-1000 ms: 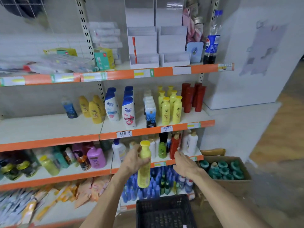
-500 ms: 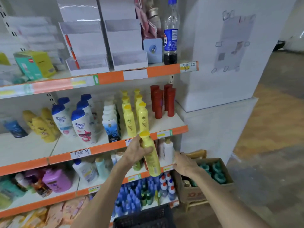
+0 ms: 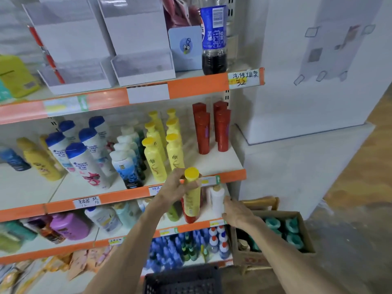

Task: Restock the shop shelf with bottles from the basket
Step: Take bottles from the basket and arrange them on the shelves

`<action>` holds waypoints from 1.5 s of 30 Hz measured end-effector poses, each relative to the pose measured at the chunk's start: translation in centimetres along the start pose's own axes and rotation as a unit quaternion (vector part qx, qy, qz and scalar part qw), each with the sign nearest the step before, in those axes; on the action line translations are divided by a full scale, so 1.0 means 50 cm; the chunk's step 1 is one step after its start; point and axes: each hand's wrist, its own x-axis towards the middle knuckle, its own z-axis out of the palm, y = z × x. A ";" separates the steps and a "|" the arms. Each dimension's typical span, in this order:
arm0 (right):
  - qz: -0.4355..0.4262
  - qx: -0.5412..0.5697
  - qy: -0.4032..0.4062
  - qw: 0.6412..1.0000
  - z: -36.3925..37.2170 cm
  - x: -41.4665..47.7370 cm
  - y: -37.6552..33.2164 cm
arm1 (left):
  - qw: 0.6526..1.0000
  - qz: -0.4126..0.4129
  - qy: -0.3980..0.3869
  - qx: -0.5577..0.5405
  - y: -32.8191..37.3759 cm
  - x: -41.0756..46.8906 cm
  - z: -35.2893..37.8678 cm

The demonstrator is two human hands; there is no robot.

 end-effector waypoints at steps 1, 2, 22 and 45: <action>0.000 -0.001 -0.004 1.000 -0.001 0.007 0.003 | 1.000 0.007 0.001 0.023 0.003 0.010 -0.002; 0.001 0.000 -0.006 1.000 -0.003 0.013 0.004 | 0.999 0.017 0.005 0.047 0.010 0.019 -0.005; -0.006 -0.026 -0.020 0.999 -0.004 0.070 0.041 | 0.939 0.075 0.052 0.333 0.125 0.247 -0.078; -0.125 0.069 0.313 0.939 -0.149 0.150 -0.078 | 0.926 0.072 -0.006 0.370 0.071 0.293 -0.069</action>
